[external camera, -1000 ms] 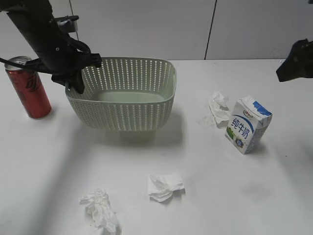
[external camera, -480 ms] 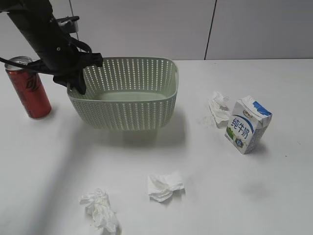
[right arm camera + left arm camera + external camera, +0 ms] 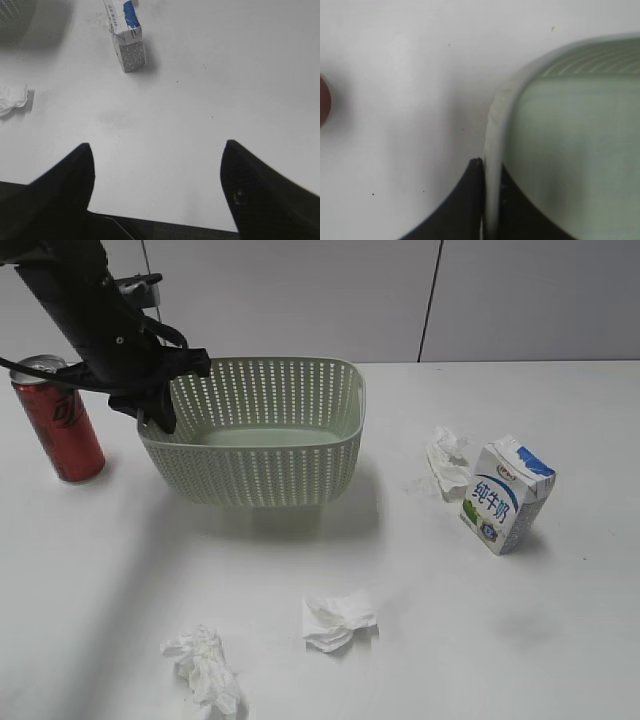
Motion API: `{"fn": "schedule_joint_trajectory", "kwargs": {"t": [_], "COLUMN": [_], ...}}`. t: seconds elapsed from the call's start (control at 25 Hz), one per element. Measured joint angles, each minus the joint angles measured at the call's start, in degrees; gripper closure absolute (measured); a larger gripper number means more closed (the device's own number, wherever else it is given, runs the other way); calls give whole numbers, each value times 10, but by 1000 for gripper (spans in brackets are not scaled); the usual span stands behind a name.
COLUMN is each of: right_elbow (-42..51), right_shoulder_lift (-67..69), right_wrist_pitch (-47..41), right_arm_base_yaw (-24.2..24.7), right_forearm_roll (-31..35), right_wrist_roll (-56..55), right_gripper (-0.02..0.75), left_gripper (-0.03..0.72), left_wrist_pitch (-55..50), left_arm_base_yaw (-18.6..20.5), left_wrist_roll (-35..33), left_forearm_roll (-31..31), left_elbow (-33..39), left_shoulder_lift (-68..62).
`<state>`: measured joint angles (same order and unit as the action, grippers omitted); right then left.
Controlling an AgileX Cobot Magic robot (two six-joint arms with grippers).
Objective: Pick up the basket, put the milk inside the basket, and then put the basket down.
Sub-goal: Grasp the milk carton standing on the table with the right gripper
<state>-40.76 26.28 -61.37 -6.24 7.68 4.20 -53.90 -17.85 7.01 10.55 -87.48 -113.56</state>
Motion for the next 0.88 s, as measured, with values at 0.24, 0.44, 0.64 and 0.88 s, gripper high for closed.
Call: {"fn": "schedule_joint_trajectory", "kwargs": {"t": [0.24,0.44,0.64,0.88], "right_elbow": [69,113,154,167], "right_shoulder_lift": [-153,-249,-266,-266], "right_wrist_pitch": [42,46,49,69], "right_arm_base_yaw": [0,0,0,0], "right_forearm_roll": [0,-2,-12,-12], "right_wrist_roll": [0,0,-1,-2], "right_gripper": [144,145,145,145], "left_gripper": [688,688,688,688], "left_wrist_pitch": [0,-1,-2,-4], "left_arm_base_yaw": [0,0,0,0], "left_wrist_roll": [0,0,0,0], "left_forearm_roll": [1,1,2,2], "left_elbow": [0,0,0,0], "left_shoulder_lift": [0,0,0,0]}}
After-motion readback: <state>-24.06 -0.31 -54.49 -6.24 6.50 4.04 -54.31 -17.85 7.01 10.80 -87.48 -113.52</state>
